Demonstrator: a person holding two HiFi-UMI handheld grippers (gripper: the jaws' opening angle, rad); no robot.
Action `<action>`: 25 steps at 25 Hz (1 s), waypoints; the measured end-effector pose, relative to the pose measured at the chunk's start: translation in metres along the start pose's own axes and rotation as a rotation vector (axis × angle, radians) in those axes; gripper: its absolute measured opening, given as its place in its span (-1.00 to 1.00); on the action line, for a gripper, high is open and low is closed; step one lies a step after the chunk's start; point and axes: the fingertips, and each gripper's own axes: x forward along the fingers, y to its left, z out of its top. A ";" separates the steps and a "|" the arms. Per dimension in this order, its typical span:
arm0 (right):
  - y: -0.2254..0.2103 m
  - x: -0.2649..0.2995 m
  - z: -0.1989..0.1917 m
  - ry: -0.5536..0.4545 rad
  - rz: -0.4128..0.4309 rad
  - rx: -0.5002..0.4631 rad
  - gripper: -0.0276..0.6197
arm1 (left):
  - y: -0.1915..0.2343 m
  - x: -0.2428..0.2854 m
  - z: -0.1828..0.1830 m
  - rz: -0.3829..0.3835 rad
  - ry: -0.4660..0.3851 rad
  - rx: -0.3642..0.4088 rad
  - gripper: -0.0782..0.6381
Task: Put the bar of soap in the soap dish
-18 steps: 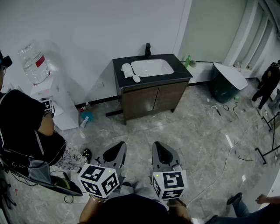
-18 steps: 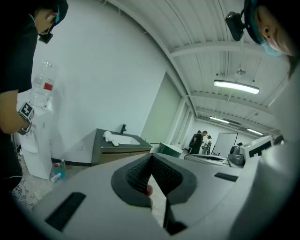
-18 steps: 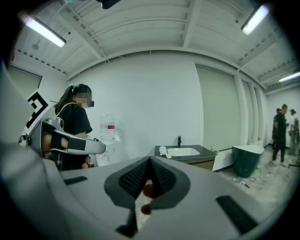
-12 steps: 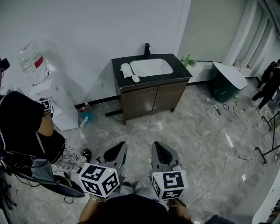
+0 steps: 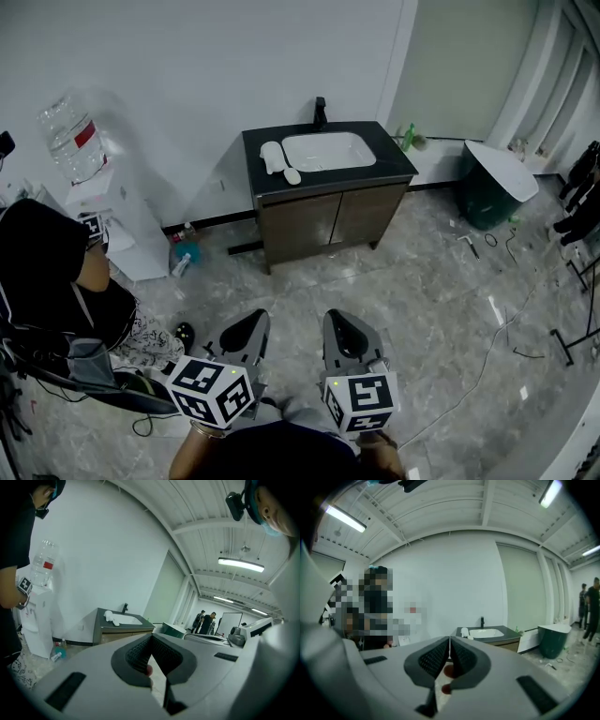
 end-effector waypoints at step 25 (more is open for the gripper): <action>-0.041 0.225 0.044 0.026 0.054 -0.011 -0.85 | 0.139 0.165 0.078 0.007 0.022 -0.039 -0.79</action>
